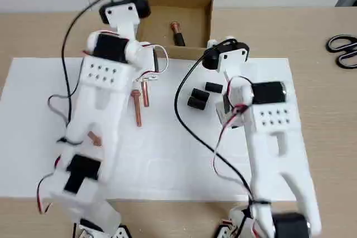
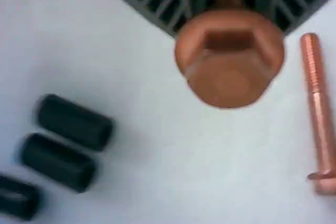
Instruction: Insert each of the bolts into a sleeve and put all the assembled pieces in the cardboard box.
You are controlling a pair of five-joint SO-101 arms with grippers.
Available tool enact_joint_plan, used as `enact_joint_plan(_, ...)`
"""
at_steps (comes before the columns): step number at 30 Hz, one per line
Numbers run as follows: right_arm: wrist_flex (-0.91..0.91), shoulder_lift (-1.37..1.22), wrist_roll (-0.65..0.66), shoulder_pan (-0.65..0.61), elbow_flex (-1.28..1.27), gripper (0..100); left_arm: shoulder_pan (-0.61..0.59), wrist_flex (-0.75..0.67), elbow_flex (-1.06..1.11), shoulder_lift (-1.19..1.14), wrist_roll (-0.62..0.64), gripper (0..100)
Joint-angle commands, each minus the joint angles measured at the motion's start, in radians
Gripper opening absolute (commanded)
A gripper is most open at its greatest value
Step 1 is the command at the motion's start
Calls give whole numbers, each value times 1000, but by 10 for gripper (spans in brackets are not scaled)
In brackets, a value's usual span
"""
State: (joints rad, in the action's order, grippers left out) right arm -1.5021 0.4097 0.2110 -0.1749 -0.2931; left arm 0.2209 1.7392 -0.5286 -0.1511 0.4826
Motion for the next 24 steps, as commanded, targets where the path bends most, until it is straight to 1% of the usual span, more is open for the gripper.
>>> enact_joint_plan(1, -77, 211, 9, -21, 46, 4, 41, 14, -42, 195, -40, 6)
enact_joint_plan(3, -99, 332, 9, -24, 43, 4, 55, 12, -31, 261, -63, 6)
enact_joint_plan(8, -101, 590, 9, -24, 40, 4, 71, 12, 18, 373, -63, 6)
enact_joint_plan(11, -99, 665, 9, -18, 18, 4, 71, -11, 67, 414, -61, 6)
enact_joint_plan(14, -88, 699, 3, -18, -86, 4, 80, -68, 119, 446, -60, 6)
enact_joint_plan(17, 24, 733, -8, -18, -203, 4, 121, -123, 147, 493, -58, 6)
enact_joint_plan(22, 283, 901, -181, -24, -344, 4, 193, -209, 225, 571, -60, 6)
enact_joint_plan(24, 331, 983, -215, -24, -419, 4, 196, -241, 278, 598, -60, 6)
